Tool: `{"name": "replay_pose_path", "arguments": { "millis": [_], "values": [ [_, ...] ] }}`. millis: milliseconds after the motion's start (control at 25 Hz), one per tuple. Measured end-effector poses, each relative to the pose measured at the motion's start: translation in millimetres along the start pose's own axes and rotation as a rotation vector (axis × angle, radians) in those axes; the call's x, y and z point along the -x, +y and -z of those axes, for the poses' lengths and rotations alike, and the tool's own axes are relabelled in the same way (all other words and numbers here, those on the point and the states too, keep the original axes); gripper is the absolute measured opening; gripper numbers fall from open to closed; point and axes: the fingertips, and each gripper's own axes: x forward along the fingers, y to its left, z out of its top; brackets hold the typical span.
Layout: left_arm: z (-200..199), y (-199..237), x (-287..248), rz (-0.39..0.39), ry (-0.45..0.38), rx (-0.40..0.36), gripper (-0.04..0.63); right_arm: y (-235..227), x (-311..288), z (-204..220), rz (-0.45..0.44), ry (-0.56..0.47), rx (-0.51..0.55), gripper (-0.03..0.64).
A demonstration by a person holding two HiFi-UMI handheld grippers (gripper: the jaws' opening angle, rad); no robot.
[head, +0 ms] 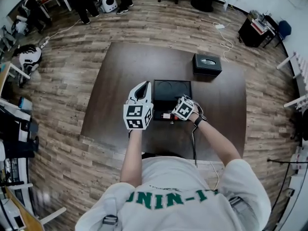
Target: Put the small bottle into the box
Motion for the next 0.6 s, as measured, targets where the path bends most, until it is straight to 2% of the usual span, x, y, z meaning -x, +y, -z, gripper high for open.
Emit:
{"name": "replay_pose_path", "arguments": {
  "millis": [280,600],
  "values": [
    [-25,-14,-3,0.017,-0.042,-0.018,0.012,-35,78,-43,0.153,-0.275,-0.199,0.337],
    [-38,-37,-3,0.047,-0.062,-0.038,0.012,-57,173,-80,0.304,-0.557,-0.351,0.307]
  ]
}}
